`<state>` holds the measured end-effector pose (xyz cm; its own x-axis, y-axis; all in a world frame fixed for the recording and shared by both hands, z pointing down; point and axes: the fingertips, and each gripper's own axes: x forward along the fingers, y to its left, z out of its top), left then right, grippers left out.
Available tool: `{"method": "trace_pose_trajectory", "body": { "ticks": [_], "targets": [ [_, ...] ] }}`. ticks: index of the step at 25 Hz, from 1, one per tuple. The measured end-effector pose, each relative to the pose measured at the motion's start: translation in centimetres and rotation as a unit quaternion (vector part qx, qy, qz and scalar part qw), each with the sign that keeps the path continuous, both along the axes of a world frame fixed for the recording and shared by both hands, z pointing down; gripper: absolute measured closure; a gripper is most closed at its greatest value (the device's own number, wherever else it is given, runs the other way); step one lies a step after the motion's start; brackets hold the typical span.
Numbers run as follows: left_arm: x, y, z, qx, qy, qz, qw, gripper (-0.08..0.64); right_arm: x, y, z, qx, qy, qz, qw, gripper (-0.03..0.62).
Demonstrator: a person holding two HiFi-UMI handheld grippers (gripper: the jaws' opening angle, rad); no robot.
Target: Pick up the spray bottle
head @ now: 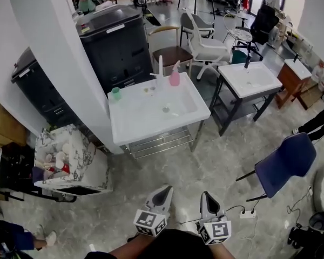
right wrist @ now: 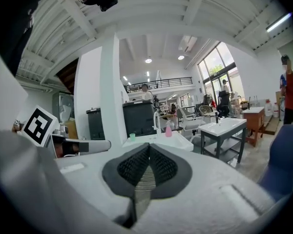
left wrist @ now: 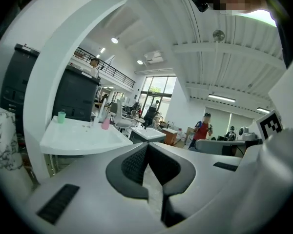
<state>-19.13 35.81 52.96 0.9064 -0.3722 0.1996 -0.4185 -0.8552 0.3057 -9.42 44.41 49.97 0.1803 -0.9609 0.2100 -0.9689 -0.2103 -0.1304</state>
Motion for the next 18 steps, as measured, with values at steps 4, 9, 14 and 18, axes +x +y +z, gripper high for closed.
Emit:
{"method": "trace_pose_trajectory", "body": {
  "ticks": [4,9,14,18],
  "targets": [
    [5.2,-3.9,-0.2,0.014,0.004,0.032,0.9994,0.545,5.7,-3.0,-0.2,-0.001,0.008,0.052,0.999,0.594],
    [9.8,-10.5,-0.8,0.012,0.002,0.045,0.9989,0.545,10.7,-9.8,-0.9,-0.006,0.021,0.060,0.998,0.594],
    [12.7,-17.3,-0.6,0.004,-0.003,0.053,0.9986,0.545,13.4,-16.7,-0.4,-0.029,0.014,0.065,0.997,0.594],
    [14.6,-22.2,-0.3,-0.008,0.000,0.055,0.9985,0.545,14.3,-21.0,1.0,-0.053,-0.003,0.063,0.997,0.594]
  ]
}}
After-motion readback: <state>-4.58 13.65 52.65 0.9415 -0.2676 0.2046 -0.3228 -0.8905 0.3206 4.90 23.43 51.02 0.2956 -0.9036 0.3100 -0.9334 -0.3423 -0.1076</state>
